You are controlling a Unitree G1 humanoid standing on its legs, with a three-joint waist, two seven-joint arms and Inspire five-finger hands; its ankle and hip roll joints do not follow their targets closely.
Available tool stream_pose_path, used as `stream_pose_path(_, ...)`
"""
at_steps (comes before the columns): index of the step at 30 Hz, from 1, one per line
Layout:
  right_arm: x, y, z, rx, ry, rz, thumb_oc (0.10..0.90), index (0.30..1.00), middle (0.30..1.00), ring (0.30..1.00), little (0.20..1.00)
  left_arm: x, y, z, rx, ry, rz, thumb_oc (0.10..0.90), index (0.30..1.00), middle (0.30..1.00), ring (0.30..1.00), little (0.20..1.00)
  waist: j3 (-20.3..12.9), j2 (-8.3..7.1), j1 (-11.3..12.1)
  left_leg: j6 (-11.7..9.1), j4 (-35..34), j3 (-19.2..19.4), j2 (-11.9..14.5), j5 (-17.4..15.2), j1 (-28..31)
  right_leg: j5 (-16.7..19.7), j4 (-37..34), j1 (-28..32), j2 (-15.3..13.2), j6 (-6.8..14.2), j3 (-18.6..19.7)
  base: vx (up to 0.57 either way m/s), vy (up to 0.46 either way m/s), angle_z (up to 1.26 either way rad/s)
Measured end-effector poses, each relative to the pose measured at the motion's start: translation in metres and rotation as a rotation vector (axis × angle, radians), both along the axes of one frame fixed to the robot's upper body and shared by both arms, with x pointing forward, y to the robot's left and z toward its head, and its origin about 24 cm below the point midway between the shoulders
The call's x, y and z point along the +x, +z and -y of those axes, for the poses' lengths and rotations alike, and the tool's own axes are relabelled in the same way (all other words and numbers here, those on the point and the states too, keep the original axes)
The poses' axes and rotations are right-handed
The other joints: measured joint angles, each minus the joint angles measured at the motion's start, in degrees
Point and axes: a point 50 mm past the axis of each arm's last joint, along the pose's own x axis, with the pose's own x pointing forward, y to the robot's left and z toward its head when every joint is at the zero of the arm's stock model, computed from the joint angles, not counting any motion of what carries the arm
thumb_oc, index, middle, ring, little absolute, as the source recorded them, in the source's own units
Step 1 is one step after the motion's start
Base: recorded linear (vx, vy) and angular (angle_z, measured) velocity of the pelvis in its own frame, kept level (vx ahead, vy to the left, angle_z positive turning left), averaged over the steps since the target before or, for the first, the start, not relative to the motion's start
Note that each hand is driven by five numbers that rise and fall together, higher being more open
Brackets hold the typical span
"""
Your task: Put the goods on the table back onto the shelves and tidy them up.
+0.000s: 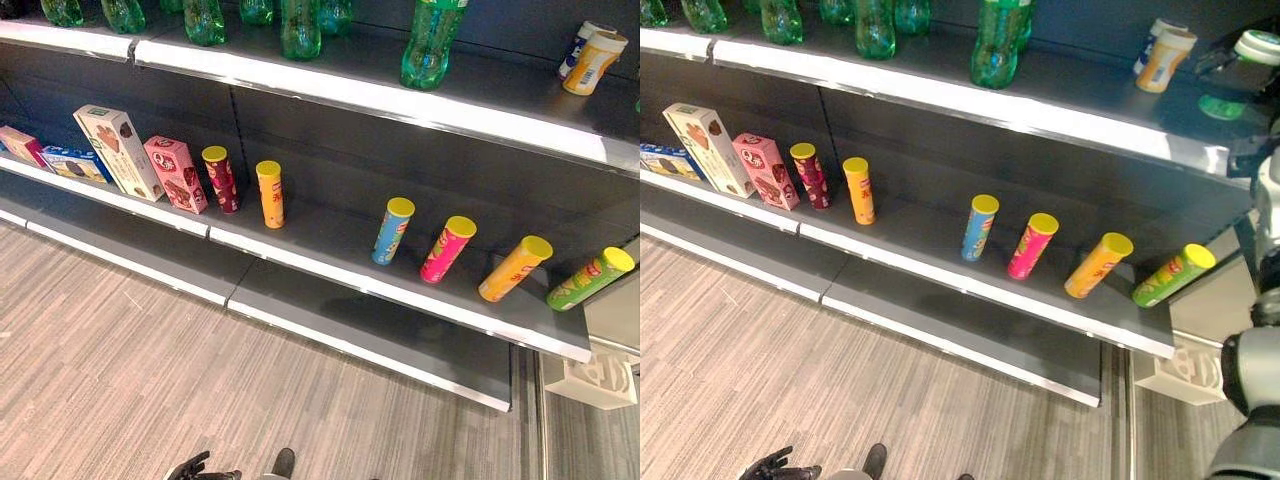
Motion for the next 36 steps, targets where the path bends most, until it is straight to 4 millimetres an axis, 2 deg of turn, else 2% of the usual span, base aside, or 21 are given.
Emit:
stream_pose_path(4,-0.006,-0.002,0.011,0.050,-0.043,0.023,0.400,0.300,0.300,0.300,0.300,0.005,0.001,-0.001,0.003,0.000,0.008,0.800,0.900,0.900,0.900,0.900,-0.04,0.31,0.01,-0.42,-0.01,-0.20,0.02,0.27,-0.06,-0.38,0.00,0.62,0.06,-0.11,-1.09,0.02,-0.033,0.15)
stream_pose_path(19,-0.001,-0.007,0.006,0.000,-0.051,-0.021,0.400,0.300,0.300,0.300,0.300,0.001,0.000,-0.001,0.002,0.003,-0.001,0.800,0.900,0.900,0.900,0.900,0.02,0.20,-0.12,-0.42,-0.01,0.06,0.26,0.27,0.14,-0.43,-0.34,0.70,0.26,-0.21,-0.80,0.00,-0.007,-0.01)
stream_pose_path(20,0.000,-0.008,0.005,-0.013,-0.054,-0.033,0.427,0.340,0.340,0.340,0.340,0.001,0.000,-0.001,0.003,0.003,-0.001,0.800,0.900,0.900,0.900,0.900,0.02,0.20,-0.13,-0.42,-0.01,0.11,0.28,0.27,0.17,-0.43,-0.34,0.70,0.27,-0.21,-0.74,0.00,0.000,0.00)
stream_pose_path(21,0.001,-0.008,0.004,-0.030,-0.058,-0.044,0.483,0.425,0.425,0.425,0.425,0.001,0.000,-0.001,0.003,0.003,-0.002,0.800,0.900,0.900,0.900,0.900,0.02,0.20,-0.11,-0.42,-0.01,0.15,0.29,0.27,0.18,-0.42,-0.33,0.70,0.27,-0.22,-0.73,0.00,0.000,0.00)
stream_pose_path(22,0.002,-0.009,0.003,-0.050,-0.061,-0.057,0.651,0.676,0.676,0.676,0.676,0.001,0.000,-0.001,0.003,0.003,-0.003,0.800,0.900,0.900,0.900,0.900,0.02,0.20,-0.12,-0.42,-0.01,0.17,0.28,0.27,0.18,-0.42,-0.33,0.69,0.27,-0.23,-0.72,0.00,0.000,0.00)
stream_pose_path(23,0.003,-0.009,0.002,-0.062,-0.063,-0.065,0.800,0.900,0.900,0.900,0.900,0.001,0.000,-0.001,0.003,0.002,-0.006,0.800,0.900,0.900,0.900,0.900,0.02,0.20,-0.15,-0.42,-0.01,0.18,0.28,0.27,0.19,-0.42,-0.34,0.69,0.26,-0.23,-0.71,0.00,0.000,0.00)
stream_pose_path(30,0.018,-0.031,-0.012,-0.122,-0.047,-0.145,0.800,0.900,0.900,0.900,0.900,-0.001,-0.001,-0.001,0.005,0.002,-0.011,0.800,0.900,0.900,0.900,0.900,-0.02,0.28,-0.37,-0.41,-0.01,0.83,0.36,0.26,0.30,-0.37,-0.34,0.47,0.27,-0.30,0.06,0.00,0.011,-0.04)
stream_pose_path(36,0.020,-0.032,-0.015,-0.113,-0.055,-0.125,0.800,0.900,0.900,0.900,0.900,-0.002,-0.001,0.000,0.004,0.002,-0.019,0.800,0.900,0.900,0.900,0.900,-0.17,1.01,-0.57,-0.41,-0.01,1.01,0.38,0.25,0.31,-0.37,-0.34,0.43,0.27,-0.32,0.16,0.00,0.000,0.00)
